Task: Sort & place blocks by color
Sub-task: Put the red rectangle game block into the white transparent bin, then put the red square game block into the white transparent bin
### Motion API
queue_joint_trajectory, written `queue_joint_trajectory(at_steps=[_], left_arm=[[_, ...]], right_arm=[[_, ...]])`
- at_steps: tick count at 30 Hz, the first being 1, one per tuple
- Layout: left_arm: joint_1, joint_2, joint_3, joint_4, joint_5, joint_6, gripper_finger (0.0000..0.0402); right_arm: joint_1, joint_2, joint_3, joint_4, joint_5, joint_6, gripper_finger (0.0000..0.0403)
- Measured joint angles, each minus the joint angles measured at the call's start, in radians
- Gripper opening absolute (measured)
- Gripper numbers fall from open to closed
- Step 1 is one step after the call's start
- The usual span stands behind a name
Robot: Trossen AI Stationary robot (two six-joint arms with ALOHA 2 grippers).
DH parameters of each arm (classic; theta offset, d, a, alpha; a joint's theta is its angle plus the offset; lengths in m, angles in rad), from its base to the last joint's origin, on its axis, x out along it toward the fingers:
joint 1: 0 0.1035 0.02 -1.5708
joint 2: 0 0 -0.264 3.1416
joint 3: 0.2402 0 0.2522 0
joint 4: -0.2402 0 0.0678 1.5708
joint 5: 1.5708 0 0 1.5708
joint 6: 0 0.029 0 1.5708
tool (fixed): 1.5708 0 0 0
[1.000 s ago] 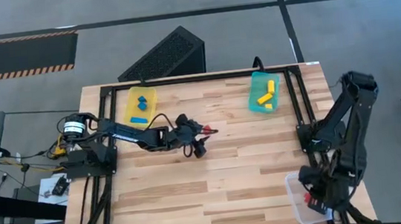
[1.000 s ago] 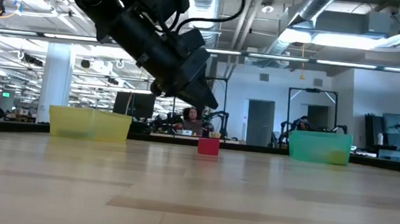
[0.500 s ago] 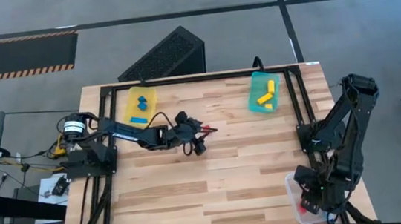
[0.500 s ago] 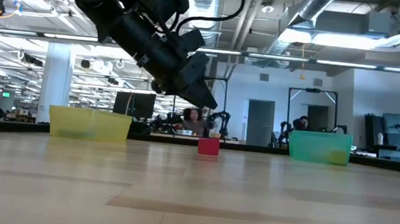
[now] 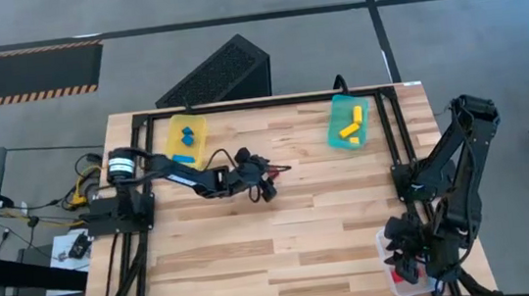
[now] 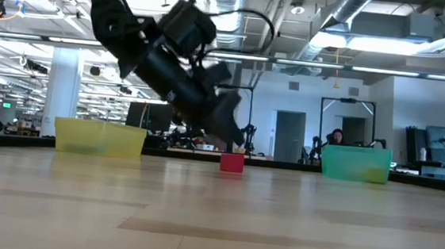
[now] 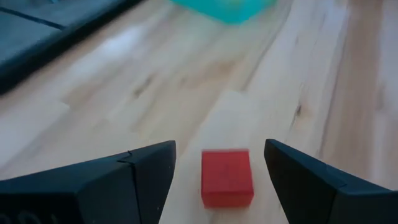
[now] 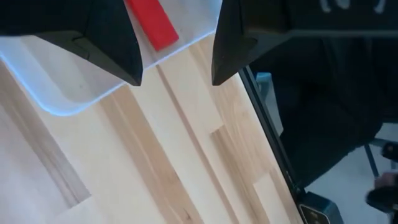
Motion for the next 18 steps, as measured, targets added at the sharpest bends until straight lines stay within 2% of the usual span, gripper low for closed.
queue_joint_trajectory(at_steps=[5, 10, 15, 18], left_arm=[[0.019, 0.055, 0.045, -0.068, 0.005, -0.023, 0.0237], [0.035, 0.056, 0.058, -0.176, 0.003, -0.036, 0.0227], [0.035, 0.056, 0.058, -0.187, 0.019, -0.02, 0.0175], [0.035, 0.056, 0.058, -0.165, 0.06, 0.028, 0.0126]], right_arm=[[0.002, 0.003, 0.0, 0.003, 0.04, -0.004, 0.021], [0.003, 0.003, 0.0, 0.011, 0.096, -0.061, 0.0209], [0.001, 0.003, 0.0, 0.011, 0.222, -0.115, 0.0205], [0.001, 0.024, 0.0, 0.02, 0.394, -0.121, 0.0203]])
